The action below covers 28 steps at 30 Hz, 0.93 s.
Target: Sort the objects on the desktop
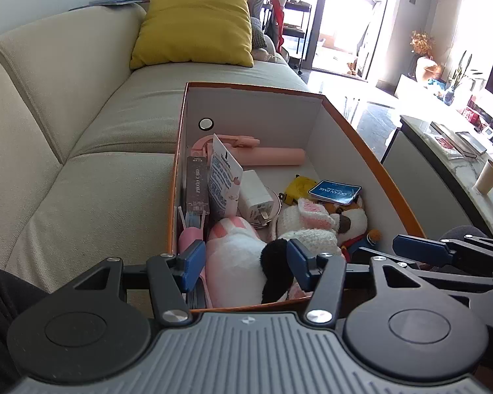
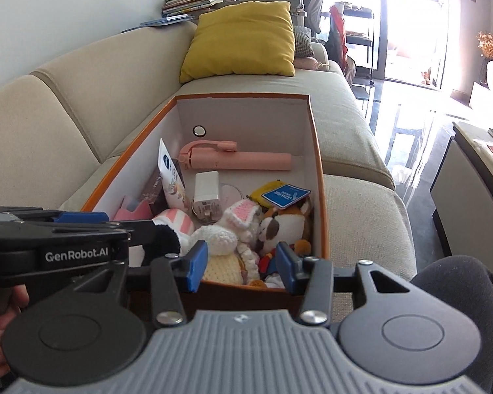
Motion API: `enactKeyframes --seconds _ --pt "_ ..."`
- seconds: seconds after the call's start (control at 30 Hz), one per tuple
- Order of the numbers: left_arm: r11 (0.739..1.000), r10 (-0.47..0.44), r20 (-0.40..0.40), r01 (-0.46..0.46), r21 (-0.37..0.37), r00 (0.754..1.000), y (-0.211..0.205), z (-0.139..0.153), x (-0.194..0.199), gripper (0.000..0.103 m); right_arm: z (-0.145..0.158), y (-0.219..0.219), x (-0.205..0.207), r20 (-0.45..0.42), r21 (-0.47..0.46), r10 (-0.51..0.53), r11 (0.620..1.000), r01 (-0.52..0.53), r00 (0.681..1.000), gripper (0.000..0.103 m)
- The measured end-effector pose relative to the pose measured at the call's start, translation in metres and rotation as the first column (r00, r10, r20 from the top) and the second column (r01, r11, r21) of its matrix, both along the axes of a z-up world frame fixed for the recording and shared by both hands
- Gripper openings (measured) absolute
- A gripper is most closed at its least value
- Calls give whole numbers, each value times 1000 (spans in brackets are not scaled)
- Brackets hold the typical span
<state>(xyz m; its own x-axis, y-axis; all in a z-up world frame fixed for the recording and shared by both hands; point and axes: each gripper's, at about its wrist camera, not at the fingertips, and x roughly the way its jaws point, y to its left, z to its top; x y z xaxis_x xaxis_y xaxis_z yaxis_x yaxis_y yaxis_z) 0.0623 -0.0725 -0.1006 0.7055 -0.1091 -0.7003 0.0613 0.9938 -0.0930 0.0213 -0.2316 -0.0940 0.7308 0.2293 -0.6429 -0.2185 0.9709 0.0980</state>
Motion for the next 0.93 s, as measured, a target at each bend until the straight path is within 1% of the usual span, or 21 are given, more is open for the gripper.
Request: enactKeyframes --seconds 0.17,0.4,0.63,0.93 --pt "999 -6 7 6 35 1000 -5 -6 0 64 -7 -4 4 -7 16 -7 1000 7 1000 48" --pt "998 -12 10 12 66 1000 -8 -8 -1 64 -12 -4 7 -6 1 -5 1000 5 1000 48" --pt "996 -23 -5 23 91 1000 -9 -9 0 65 -14 -3 9 -10 -9 -10 1000 10 1000 48" --pt "996 -34 0 34 78 999 -6 -10 -2 67 -14 -4 9 -8 -14 -14 1000 14 1000 48"
